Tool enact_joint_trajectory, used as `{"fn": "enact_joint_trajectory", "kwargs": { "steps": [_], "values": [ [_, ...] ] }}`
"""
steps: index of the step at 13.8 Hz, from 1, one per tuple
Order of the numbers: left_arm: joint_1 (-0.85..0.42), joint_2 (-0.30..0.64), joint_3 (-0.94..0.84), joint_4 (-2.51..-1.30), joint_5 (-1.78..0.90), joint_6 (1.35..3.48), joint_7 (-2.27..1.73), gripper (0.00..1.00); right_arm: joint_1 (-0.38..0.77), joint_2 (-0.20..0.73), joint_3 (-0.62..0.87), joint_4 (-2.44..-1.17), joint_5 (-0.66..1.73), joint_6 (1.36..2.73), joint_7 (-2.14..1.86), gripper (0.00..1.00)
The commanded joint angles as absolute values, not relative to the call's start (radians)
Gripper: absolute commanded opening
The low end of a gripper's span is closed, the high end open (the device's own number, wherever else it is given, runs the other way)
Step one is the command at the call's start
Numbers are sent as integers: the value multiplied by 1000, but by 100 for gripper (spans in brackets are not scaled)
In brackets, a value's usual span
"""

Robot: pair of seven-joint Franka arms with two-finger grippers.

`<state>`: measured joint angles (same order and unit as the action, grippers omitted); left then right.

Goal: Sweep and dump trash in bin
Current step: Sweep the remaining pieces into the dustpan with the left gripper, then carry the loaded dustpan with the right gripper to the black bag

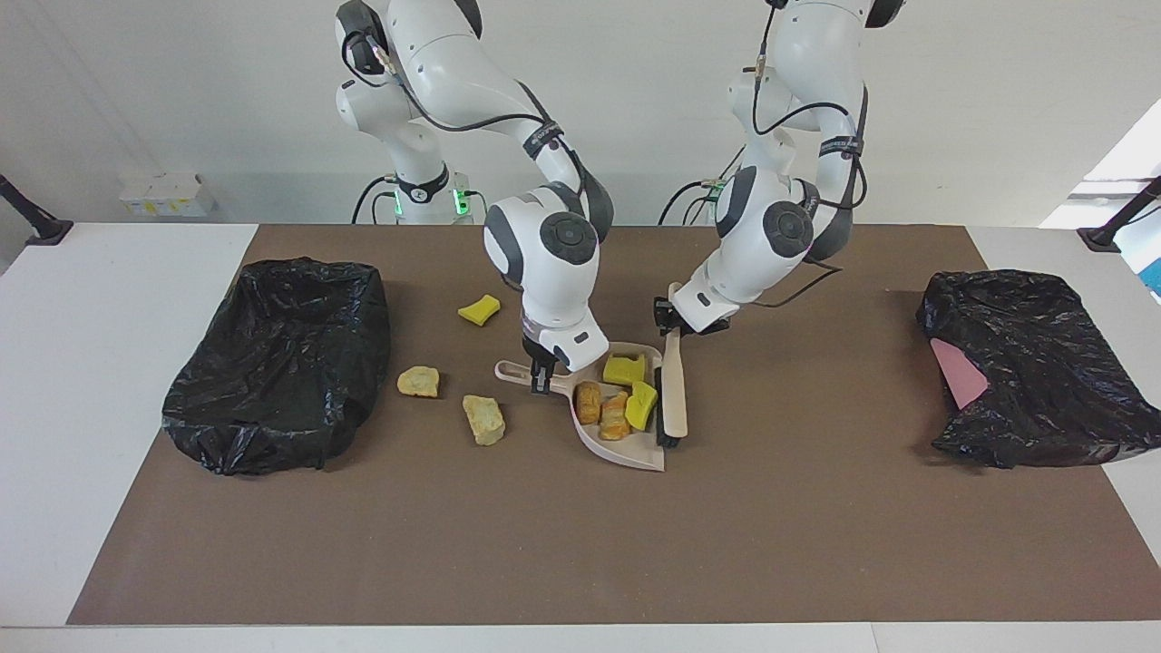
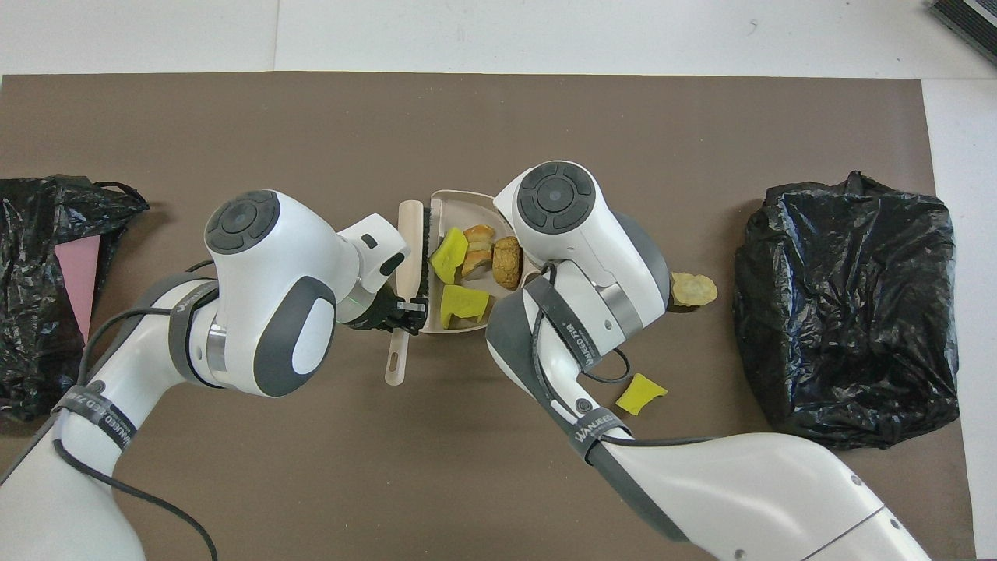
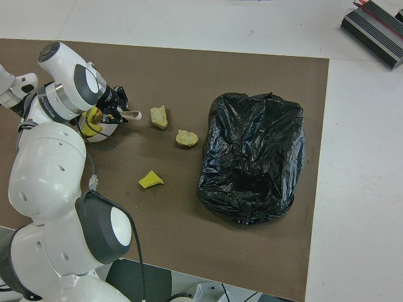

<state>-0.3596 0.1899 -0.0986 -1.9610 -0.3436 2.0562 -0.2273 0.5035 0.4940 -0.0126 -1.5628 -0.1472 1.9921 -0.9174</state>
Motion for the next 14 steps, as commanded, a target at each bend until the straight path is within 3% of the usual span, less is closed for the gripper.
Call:
{"fn": "enact_joint_trajectory", "kwargs": {
  "steps": [1, 9, 14],
  "values": [
    [-359, 156, -94, -1991, -325, 2063, -366, 0, 491, 468, -6, -1609, -169, 2034, -940, 0],
    [-364, 114, -94, -1985, -206, 1997, -578, 0, 457, 421, -5, -1631, -164, 2072, -948, 0],
    [-443, 19, -100, -2132, -146, 2045, -664, 0, 338, 287, -3, -1686, -150, 2062, -1109, 0]
  ]
}}
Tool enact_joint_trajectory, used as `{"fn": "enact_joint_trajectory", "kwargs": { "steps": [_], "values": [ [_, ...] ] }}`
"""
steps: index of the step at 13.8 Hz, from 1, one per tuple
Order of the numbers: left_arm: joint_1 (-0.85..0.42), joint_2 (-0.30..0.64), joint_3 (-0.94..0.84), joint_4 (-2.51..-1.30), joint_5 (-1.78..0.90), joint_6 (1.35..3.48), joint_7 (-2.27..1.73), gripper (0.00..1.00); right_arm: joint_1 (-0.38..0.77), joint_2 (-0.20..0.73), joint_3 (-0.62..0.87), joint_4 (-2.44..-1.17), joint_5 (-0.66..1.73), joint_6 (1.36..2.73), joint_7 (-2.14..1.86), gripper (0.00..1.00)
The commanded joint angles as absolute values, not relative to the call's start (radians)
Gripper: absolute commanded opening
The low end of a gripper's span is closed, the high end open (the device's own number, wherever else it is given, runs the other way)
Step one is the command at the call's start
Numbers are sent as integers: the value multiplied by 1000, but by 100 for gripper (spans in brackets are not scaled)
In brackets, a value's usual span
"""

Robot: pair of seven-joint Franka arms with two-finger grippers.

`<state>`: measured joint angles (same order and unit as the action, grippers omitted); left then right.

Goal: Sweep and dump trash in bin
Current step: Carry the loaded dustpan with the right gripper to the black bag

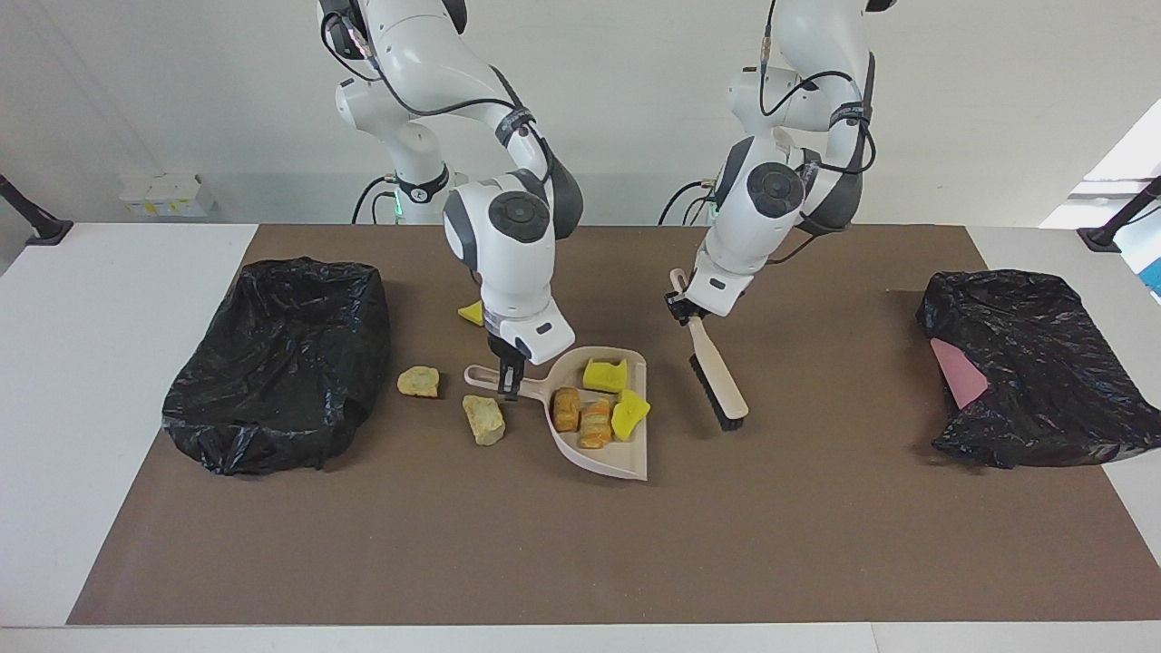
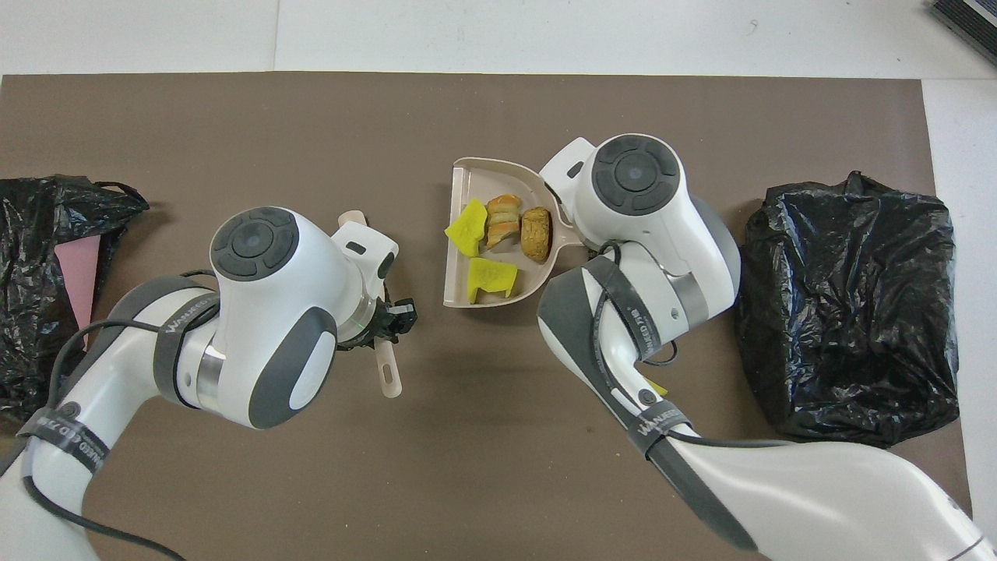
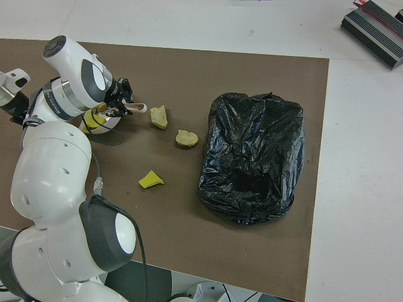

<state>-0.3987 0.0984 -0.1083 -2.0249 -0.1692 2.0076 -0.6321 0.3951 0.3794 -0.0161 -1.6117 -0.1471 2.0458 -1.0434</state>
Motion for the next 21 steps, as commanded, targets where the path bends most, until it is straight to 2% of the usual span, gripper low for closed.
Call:
{"fn": "enact_joint_trajectory", "kwargs": {
  "steps": [1, 7, 11, 15, 16, 17, 18, 21],
  "values": [
    [-472, -10, -100, -2173, -146, 2060, -678, 0, 304, 258, -3, -1696, -137, 2056, -1135, 0],
    [-644, -164, -104, -2391, -146, 2151, -802, 0, 89, 66, -6, -1779, -86, 1985, -1340, 0],
    [-724, -262, -109, -2555, -156, 2264, -831, 0, -73, -23, -8, -1848, -86, 1913, -1537, 0],
    [-798, -258, -107, -2623, -192, 2352, -833, 0, -256, -52, -12, -1893, -100, 1947, -1805, 0],
    [-796, -253, -107, -2619, -192, 2353, -828, 8, -294, -52, -12, -1894, -119, 1965, -1842, 0],
    [-789, -249, -106, -2614, -192, 2356, -821, 78, -314, -58, -14, -1908, -171, 1989, -1861, 0],
    [-785, -239, -103, -2600, -192, 2350, -822, 100, -334, -70, -14, -1926, -240, 2021, -1864, 0],
    [-705, -186, -98, -2505, -190, 2332, -790, 100, -347, -124, -14, -2032, -371, 2132, -1878, 0]
  ]
}}
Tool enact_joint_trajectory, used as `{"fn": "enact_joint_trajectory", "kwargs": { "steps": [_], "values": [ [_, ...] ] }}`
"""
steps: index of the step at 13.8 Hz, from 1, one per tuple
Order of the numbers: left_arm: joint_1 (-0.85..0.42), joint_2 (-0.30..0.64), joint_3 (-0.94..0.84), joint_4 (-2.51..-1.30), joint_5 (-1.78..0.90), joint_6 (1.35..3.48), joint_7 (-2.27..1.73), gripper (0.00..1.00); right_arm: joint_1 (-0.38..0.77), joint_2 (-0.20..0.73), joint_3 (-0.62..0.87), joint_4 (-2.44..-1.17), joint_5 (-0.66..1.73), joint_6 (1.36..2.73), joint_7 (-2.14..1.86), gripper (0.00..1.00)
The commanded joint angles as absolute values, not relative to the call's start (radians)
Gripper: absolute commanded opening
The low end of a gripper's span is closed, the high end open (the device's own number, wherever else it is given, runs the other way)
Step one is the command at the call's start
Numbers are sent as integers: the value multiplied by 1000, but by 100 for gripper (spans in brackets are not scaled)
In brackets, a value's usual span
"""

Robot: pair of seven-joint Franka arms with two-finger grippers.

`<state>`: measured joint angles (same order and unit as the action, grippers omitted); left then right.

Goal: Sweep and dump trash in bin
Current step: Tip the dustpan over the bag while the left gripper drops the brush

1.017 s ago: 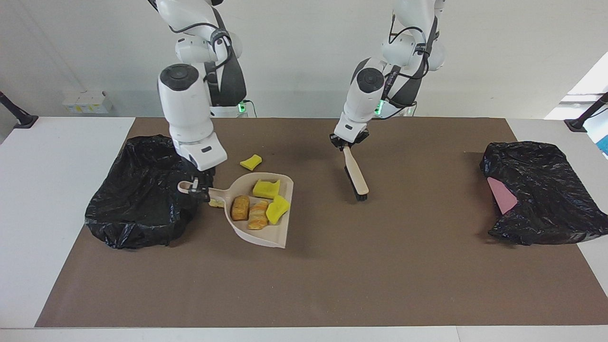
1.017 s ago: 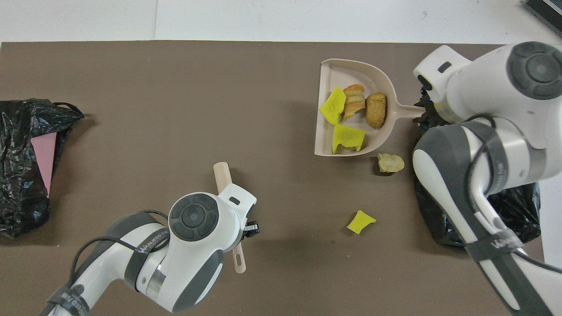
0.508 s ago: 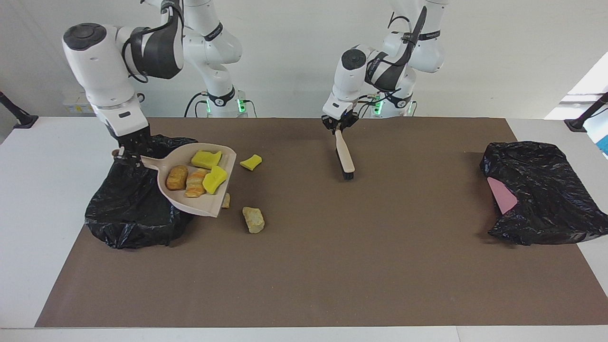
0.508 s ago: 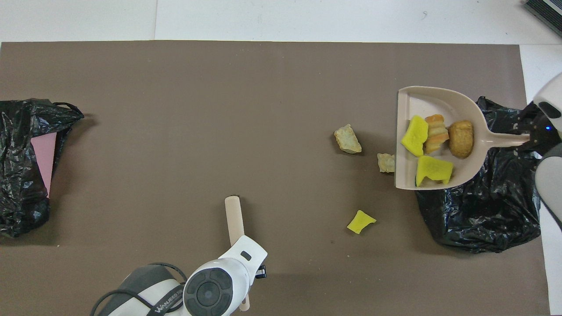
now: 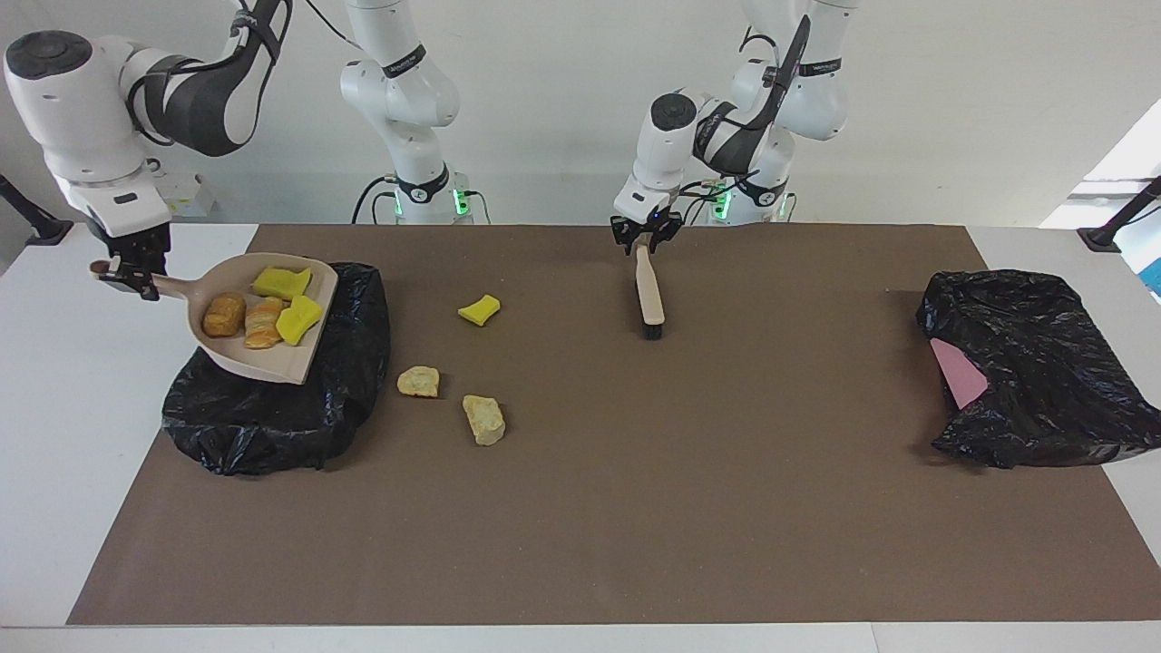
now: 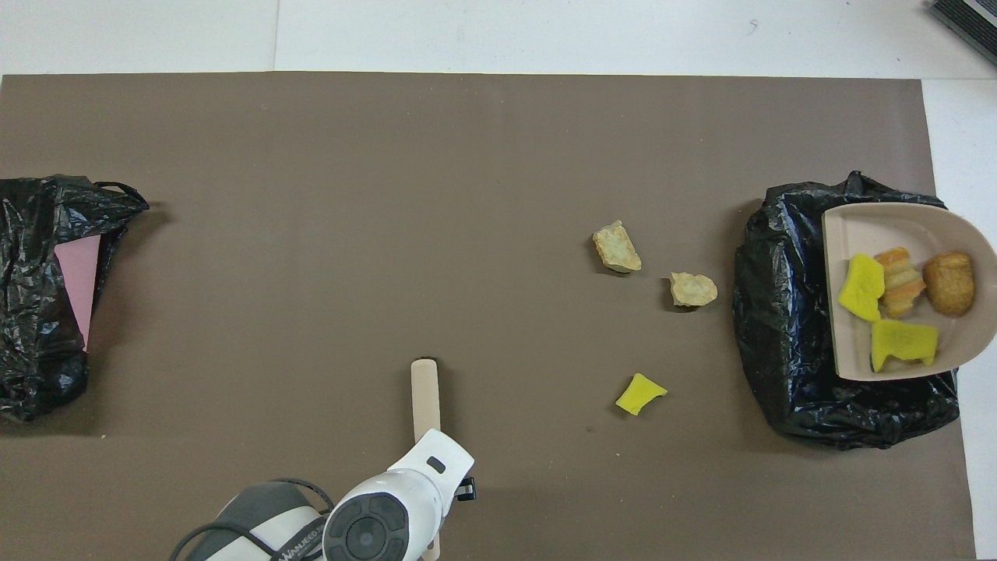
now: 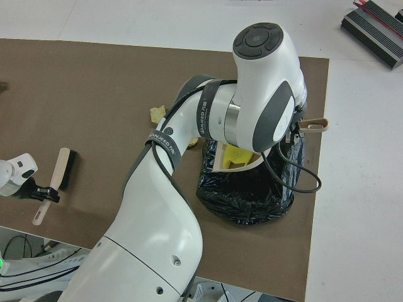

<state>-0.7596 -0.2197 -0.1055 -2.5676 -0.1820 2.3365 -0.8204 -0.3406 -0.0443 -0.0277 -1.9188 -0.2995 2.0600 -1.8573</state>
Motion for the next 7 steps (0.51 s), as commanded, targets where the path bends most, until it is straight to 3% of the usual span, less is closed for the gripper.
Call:
{"fn": "enact_joint_trajectory", "kwargs": {
  "steps": [1, 7],
  "values": [
    [-674, -172, -98, -2473, -189, 2324, -760, 100, -347, -152, -14, -2078, -423, 2164, -1878, 0],
    [-459, -62, -97, -2275, -173, 2298, -556, 100, -328, -209, -12, -2175, -636, 2264, -1864, 0]
  ]
}}
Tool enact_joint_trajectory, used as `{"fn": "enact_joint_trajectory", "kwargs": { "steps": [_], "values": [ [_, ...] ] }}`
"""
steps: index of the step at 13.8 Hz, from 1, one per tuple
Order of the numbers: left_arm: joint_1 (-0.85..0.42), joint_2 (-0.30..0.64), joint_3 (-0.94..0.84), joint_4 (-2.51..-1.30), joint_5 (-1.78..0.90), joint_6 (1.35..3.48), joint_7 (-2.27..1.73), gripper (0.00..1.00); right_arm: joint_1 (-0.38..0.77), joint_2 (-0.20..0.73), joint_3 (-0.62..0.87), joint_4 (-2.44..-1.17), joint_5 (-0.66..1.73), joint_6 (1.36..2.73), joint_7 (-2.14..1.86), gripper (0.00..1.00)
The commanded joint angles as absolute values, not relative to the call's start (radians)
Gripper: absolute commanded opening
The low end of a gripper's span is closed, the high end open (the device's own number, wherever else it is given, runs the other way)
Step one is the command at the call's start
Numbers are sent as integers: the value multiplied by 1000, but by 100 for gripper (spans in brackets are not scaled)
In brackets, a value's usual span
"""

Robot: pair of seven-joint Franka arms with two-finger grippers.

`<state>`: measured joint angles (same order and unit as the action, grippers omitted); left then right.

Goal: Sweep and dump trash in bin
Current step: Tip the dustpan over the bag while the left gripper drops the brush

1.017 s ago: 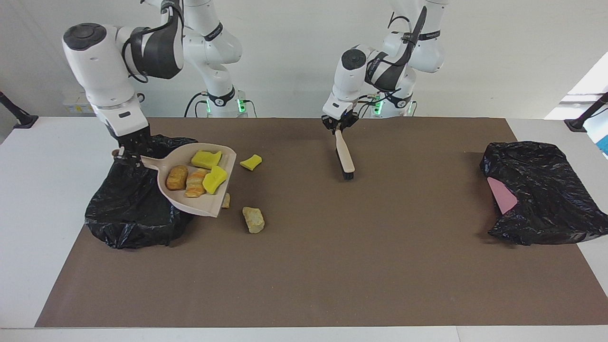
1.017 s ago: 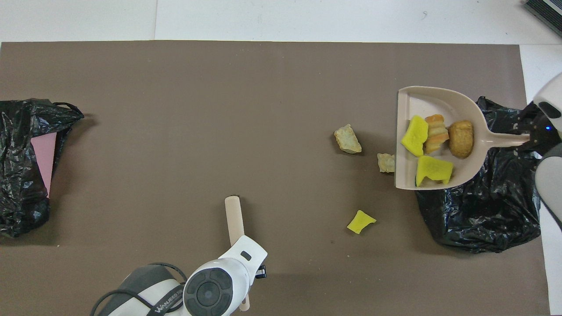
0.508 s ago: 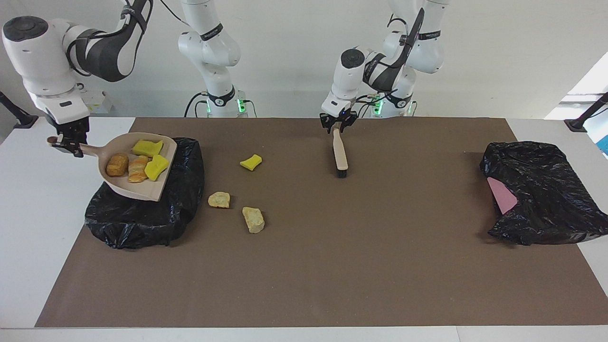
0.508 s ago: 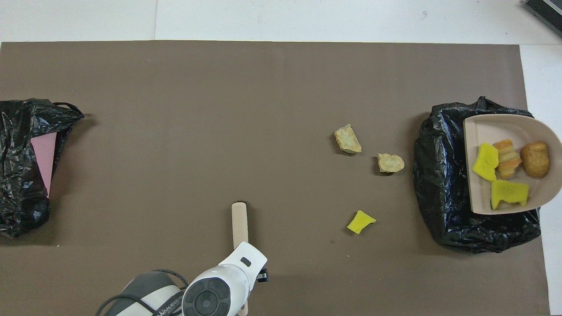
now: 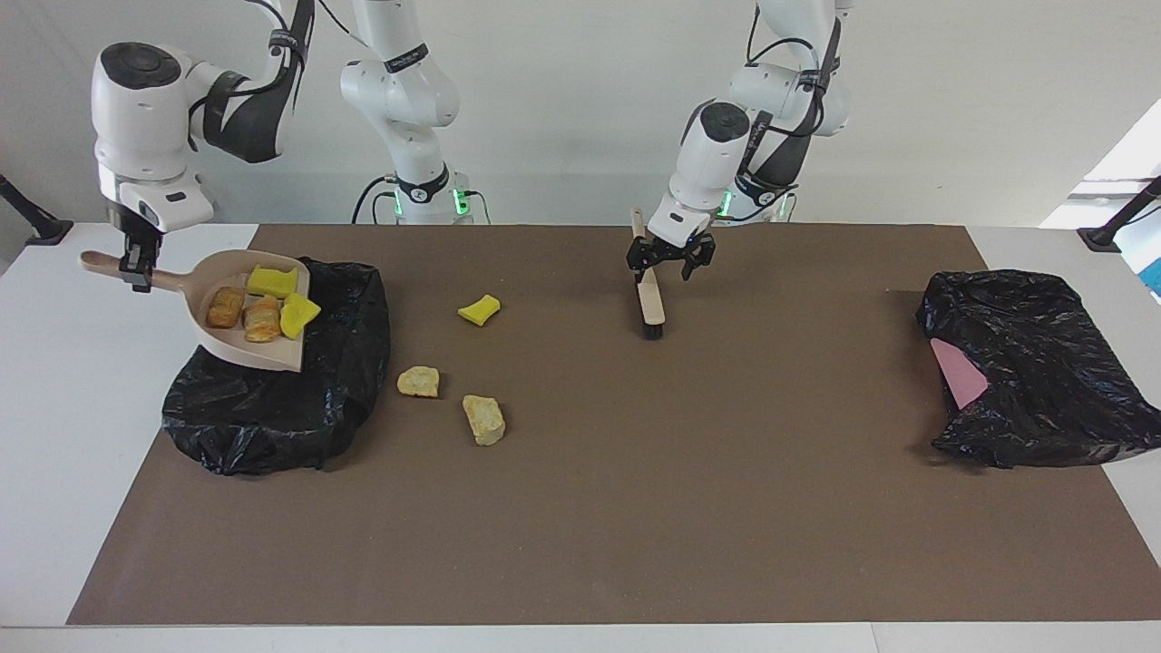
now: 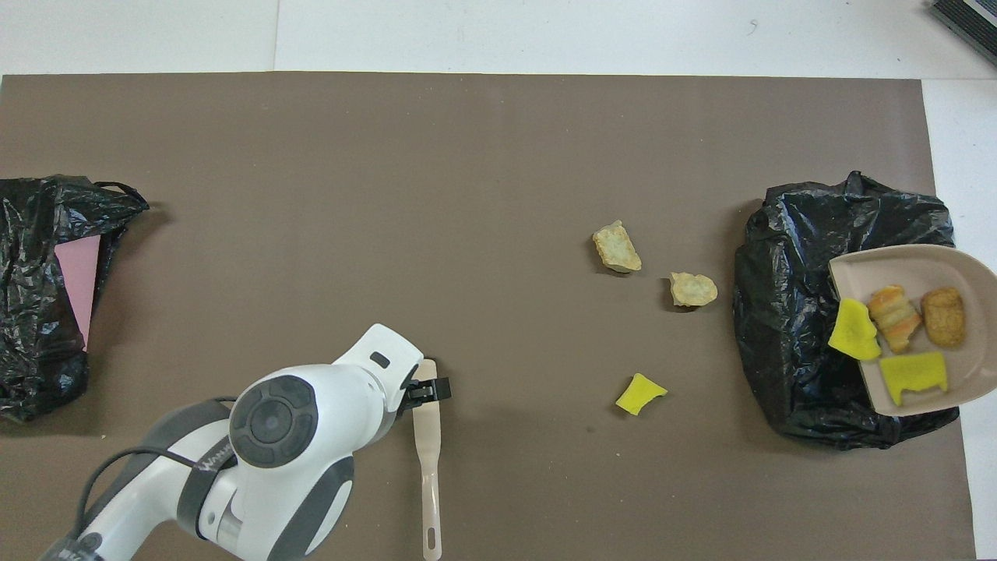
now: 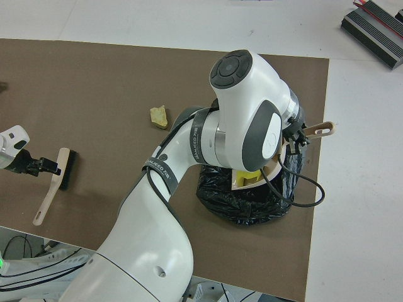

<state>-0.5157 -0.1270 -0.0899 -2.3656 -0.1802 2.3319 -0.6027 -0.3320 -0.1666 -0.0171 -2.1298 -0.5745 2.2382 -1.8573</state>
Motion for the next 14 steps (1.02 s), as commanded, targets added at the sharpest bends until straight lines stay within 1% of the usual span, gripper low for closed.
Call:
{"fn": "enact_joint_trajectory", "kwargs": {
  "steps": [1, 4, 7, 10, 12, 14],
  "values": [
    [-424, -37, -97, -2234, -172, 2281, -519, 100, -327, -210, -12, -2175, -678, 2266, -1849, 0],
    [-330, 40, -97, -2093, -147, 2194, -428, 100, -273, -219, -9, -2177, -829, 2241, -1747, 0],
    [-278, 95, -97, -1982, -92, 2148, -411, 100, -221, -225, -8, -2172, -975, 2182, -1662, 0],
    [-217, 110, -97, -1910, -92, 2108, -335, 100, -184, -229, 1, -2161, -1070, 2087, -1536, 0],
    [-186, 110, -97, -1862, -92, 2053, -292, 100, -128, -227, 2, -2139, -1110, 1986, -1456, 0],
    [-152, 109, -97, -1823, -92, 2002, -237, 100, -86, -224, 2, -2100, -1118, 1913, -1442, 0]
  ]
}}
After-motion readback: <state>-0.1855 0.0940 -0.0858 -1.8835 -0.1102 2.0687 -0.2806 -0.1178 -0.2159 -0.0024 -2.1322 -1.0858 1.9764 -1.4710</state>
